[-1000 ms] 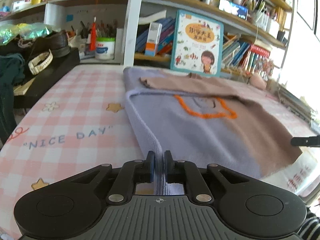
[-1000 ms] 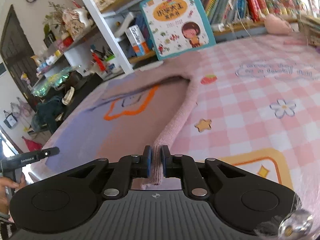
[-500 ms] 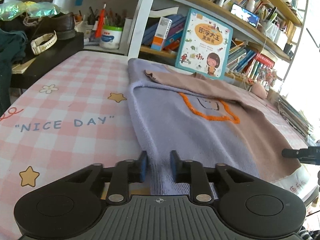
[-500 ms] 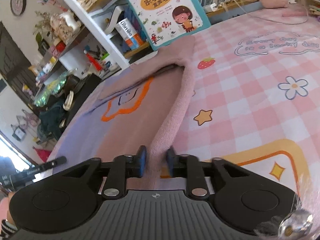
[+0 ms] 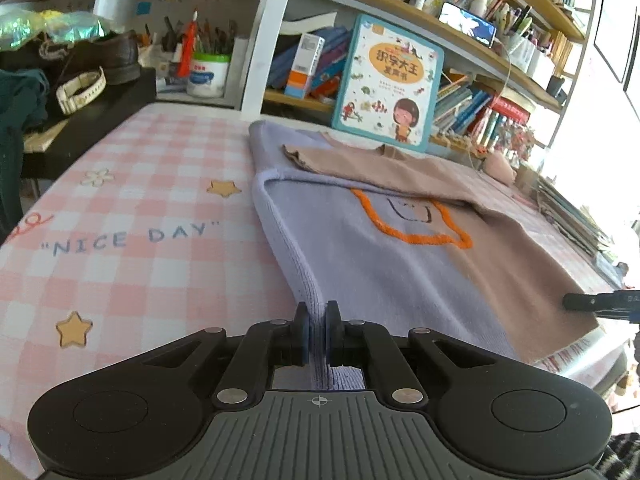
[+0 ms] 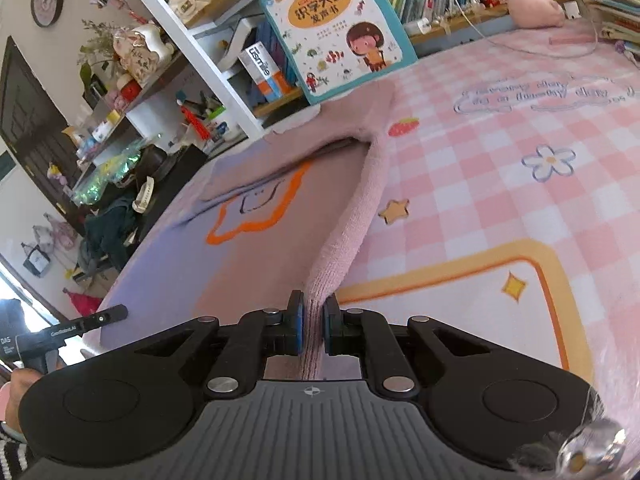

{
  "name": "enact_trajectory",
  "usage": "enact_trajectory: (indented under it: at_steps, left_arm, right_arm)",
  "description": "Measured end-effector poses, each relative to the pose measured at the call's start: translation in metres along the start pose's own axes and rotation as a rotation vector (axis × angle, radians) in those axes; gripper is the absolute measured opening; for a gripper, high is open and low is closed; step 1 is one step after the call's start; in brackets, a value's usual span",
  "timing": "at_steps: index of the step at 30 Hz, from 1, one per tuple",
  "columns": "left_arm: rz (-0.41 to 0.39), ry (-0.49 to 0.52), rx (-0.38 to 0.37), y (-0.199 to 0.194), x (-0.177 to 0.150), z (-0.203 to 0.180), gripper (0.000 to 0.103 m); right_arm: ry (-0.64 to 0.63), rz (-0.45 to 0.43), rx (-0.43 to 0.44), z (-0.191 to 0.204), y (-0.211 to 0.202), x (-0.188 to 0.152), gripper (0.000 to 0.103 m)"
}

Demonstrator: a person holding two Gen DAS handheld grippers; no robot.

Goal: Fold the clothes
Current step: 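Lift both sweater side edges with both tools and fold them toward the collar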

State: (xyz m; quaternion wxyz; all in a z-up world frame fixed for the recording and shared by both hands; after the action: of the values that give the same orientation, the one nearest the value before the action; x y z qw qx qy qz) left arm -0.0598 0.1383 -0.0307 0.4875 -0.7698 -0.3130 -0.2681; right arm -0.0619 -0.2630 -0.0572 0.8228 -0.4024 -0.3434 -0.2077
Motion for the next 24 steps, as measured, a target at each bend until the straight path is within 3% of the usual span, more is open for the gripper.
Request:
enact_trajectory:
  at_steps: [7,17,20,24]
  left_arm:
    - [0.029,-0.026,-0.013,0.000,-0.005,0.006,0.007]
    - [0.045,-0.058,-0.038,0.001,-0.008,0.010,0.016]
    - [0.041,-0.071,-0.052,0.000,-0.008,0.012,0.014]
    - [0.052,-0.111,-0.098,-0.002,-0.009,0.017,0.005]
  right_arm:
    - [0.004,0.024,0.004,0.000,0.000,-0.007,0.010]
    - [0.003,0.035,0.017,0.003,0.000,-0.011,0.014]
    - [-0.004,0.039,0.024,0.004,0.000,-0.011,0.014]
    - [-0.026,0.053,0.025,0.005,-0.003,-0.014,0.007]
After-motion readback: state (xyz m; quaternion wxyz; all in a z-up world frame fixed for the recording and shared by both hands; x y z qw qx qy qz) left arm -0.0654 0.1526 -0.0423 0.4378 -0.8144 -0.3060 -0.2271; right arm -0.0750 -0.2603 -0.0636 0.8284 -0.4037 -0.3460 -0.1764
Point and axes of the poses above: each gripper's, at about its wrist camera, not at the fingertips, and y roughly the way its jaws point, z to its left, x to its top, the point moved 6 cm from there along y, roughly the way its jaws point, and after that the axes turned 9 degrees about -y, right-handed, at the moved point
